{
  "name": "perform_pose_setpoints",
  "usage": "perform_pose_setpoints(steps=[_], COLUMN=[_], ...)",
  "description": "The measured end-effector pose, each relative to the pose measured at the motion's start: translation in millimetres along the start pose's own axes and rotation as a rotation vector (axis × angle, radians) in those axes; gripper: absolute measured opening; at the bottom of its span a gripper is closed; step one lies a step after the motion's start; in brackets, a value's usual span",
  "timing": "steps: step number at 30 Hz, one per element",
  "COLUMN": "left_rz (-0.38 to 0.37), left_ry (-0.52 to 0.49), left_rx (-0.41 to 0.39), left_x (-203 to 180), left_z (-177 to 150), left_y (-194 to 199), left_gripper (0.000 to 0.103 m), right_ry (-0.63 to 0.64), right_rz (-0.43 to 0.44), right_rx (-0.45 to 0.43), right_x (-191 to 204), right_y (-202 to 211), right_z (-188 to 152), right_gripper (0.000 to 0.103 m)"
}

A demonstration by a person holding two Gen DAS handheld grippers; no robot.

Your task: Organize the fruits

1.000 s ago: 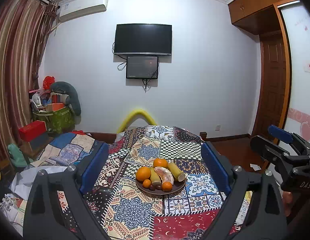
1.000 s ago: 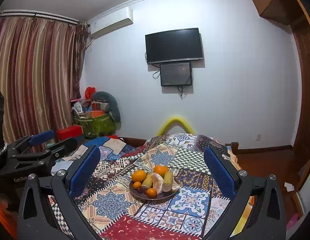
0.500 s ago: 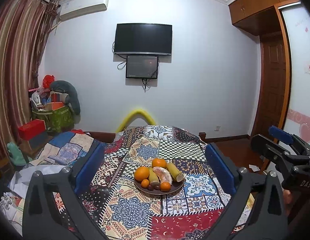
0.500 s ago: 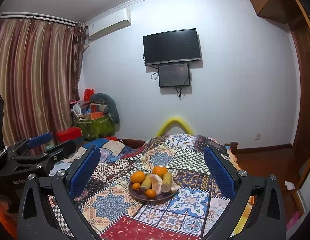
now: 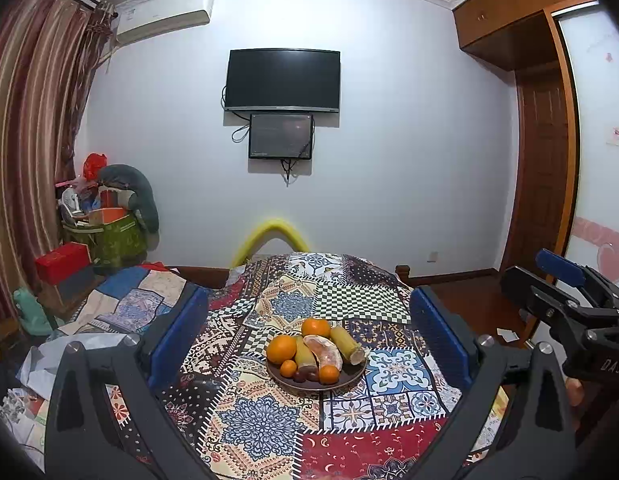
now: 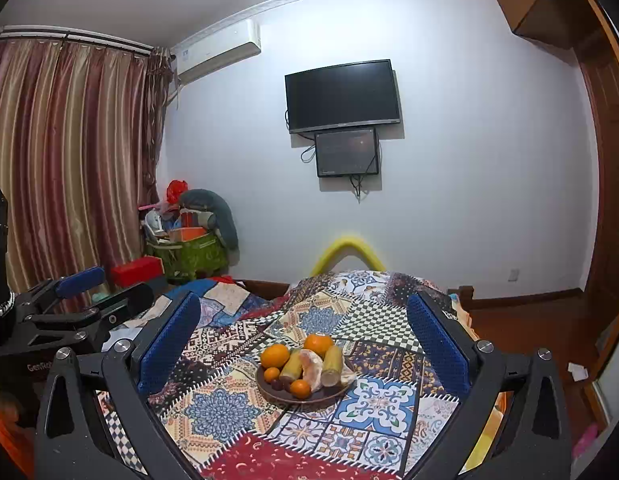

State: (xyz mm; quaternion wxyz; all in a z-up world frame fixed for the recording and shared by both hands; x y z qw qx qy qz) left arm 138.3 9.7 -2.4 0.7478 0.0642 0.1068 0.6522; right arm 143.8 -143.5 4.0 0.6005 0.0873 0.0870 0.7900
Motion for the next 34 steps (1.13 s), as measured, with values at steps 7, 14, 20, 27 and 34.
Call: perform_pose_setpoints(steps=[7, 14, 20, 27, 34], left_rz=[-0.006, -0.013, -0.019, -0.018, -0.018], left_ry=[0.002, 0.004, 0.016, 0.011, -0.001], left_rx=[0.000, 0.003, 0.006, 0.004, 0.005], left_x=[-1.0, -1.4, 0.0, -1.7, -3.9], left_z=[-0.2, 0.2, -0.1, -0.4, -2.7], left_y=[0.5, 0.3, 1.2, 0.0, -2.3], left_gripper=[0.102, 0.102, 0.102, 0.102, 0.102], right_ry=[-0.005, -0.002, 0.000, 0.005, 0.010], right_rz=[0.002, 0.001, 0.002, 0.000, 0.002], right_rx=[0.000, 0.000, 0.000, 0.002, 0.008], right_x=[-0.3, -0.3, -0.4, 0.9, 2.2], right_y=[0.5, 0.9, 0.5, 1.5, 0.4], right_z=[1.8, 3.0, 3.7, 3.2, 3.6], right_gripper=[0.103, 0.103, 0.103, 0.103, 0.103])
Point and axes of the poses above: each gripper's, at about its wrist camera, not at the fingertips, and y roughly against the way its jaws point, x to its left, z to its top, the point moved 7 cm from there along -y, roughly the way its jaws point, and after that the axes turned 8 degrees about -z, right-handed, at the moved point
